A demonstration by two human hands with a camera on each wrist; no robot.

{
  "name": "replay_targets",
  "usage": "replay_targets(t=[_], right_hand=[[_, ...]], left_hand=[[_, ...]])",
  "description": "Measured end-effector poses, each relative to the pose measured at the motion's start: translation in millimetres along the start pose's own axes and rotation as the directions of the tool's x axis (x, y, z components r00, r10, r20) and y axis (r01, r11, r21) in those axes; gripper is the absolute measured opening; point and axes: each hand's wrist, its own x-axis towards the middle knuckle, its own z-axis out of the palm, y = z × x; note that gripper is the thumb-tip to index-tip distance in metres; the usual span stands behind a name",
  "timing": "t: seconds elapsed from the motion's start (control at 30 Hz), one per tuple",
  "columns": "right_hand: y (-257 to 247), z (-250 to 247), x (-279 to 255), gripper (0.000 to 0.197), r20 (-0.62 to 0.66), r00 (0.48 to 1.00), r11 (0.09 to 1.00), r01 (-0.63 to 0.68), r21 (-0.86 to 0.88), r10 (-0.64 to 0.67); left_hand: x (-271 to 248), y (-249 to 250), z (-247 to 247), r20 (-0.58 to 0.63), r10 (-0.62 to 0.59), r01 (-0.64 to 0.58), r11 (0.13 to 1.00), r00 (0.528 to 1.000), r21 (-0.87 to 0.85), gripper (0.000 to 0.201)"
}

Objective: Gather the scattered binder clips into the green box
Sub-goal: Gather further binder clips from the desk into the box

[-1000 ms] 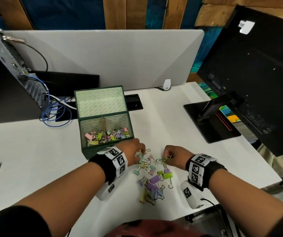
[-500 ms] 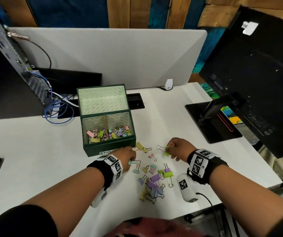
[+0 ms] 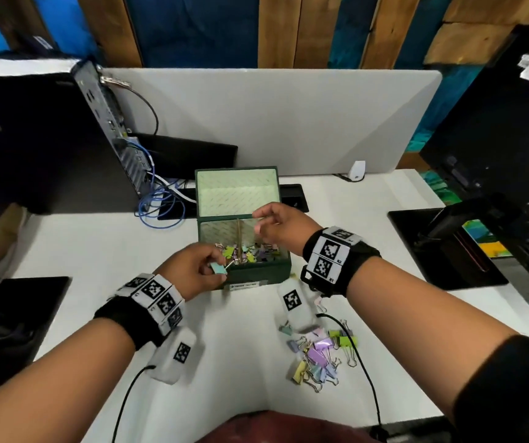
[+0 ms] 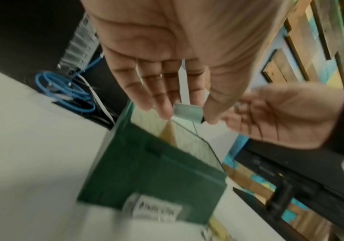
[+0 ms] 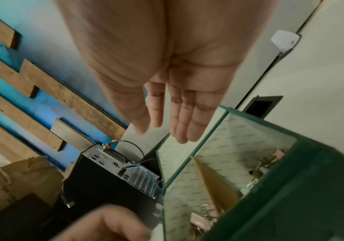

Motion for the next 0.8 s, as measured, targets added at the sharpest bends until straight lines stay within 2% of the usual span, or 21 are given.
replay_targets(t=[0.17, 0.3, 0.4, 0.47, 0.53, 0.6, 0.7, 0.8], right_hand=[[36, -10, -5, 0.009, -0.093, 0.995, 0.995, -0.042, -0.093, 0.033], [78, -23, -17, 0.008, -0.171, 0.979, 0.965, -0.143, -0.218, 0.107], [106, -31, -28, 0.005, -0.059, 0.969, 0.877, -0.244, -0.413, 0.242], [118, -35, -37, 0.014, 0.021, 0.945, 0.805, -0.266, -0.530, 0.327], [125, -36, -44, 0.023, 0.046, 0.924, 0.773, -0.289, -0.565, 0.379], [133, -36, -51, 0.030, 0.058, 0.918, 0.746, -0.282, -0.604, 0.393], [143, -34, -61, 0.055, 0.130, 0.932, 0.699, -0.156, -0.697, 0.337], [144, -30, -63, 0.070, 0.225, 0.933, 0.671, -0.022, -0.741, 0.279]], left_hand=[[16, 6, -26, -0.139, 0.056, -0.044, 0.995, 0.989, 0.086, 0.026], [33, 10, -20, -0.155, 0.050, -0.021, 0.983, 0.987, 0.182, 0.022], [40, 13, -11, -0.132, 0.009, 0.032, 0.951, 0.991, 0.309, 0.034], [40, 20, -1, -0.108, 0.029, 0.012, 0.932, 0.994, 0.363, 0.042], [38, 29, 12, -0.061, 0.109, -0.077, 0.918, 0.992, 0.389, 0.041], [36, 41, 26, 0.036, 0.209, -0.206, 0.892, 0.977, 0.402, 0.035], [36, 55, 53, 0.233, 0.310, -0.377, 0.858, 0.922, 0.349, 0.031], [40, 65, 82, 0.380, 0.318, -0.447, 0.832, 0.869, 0.327, 0.035]])
